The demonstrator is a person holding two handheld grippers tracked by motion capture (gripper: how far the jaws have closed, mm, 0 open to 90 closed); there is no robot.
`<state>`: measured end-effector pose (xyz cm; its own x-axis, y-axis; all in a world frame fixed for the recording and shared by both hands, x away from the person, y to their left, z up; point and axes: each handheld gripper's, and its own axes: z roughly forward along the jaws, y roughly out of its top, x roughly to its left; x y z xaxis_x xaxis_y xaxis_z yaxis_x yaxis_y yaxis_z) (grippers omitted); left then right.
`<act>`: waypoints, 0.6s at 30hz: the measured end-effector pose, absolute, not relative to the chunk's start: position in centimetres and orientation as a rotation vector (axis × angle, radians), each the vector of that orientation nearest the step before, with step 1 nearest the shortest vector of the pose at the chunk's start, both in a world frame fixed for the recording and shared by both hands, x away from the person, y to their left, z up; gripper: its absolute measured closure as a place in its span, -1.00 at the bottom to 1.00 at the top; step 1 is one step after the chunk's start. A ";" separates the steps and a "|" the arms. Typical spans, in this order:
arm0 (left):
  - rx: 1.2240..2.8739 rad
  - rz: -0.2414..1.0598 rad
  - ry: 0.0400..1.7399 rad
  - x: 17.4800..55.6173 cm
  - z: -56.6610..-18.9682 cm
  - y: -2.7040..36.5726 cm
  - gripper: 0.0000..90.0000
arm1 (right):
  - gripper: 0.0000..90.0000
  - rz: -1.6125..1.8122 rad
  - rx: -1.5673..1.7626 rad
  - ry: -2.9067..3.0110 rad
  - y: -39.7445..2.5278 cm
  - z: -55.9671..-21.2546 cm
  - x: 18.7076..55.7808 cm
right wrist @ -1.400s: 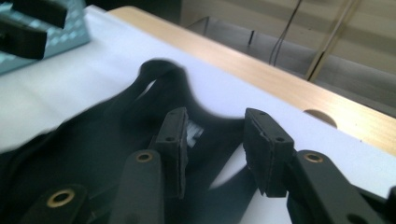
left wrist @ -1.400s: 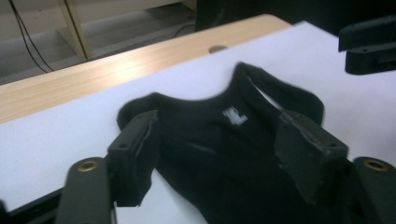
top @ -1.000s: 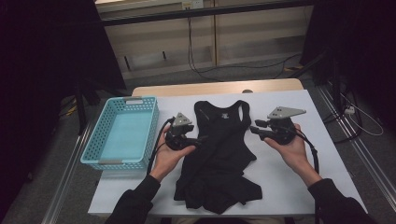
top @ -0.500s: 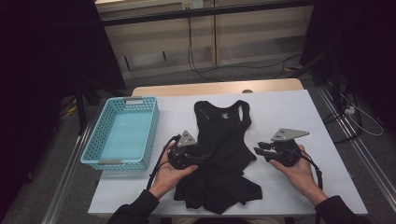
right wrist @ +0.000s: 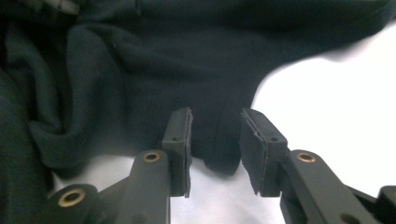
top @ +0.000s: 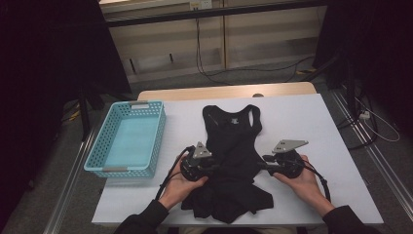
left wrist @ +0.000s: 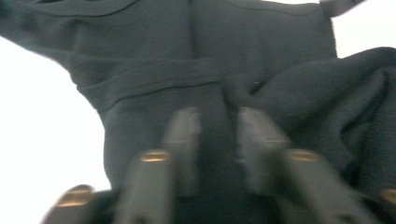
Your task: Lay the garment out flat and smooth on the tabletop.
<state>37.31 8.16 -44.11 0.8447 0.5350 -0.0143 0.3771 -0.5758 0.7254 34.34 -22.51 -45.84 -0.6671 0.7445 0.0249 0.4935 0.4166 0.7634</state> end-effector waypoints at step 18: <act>2.150 0.299 0.732 37.8 -42.9 11.0 1.00 | 0.89 0.994 1.079 2.367 -21.8 -46.3 34.7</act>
<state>37.82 10.98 -42.93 0.8021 0.5960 -0.0367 0.3998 -0.4903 0.7745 34.66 -21.82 -46.27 -0.6464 0.7625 -0.0288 0.5134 0.4626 0.7228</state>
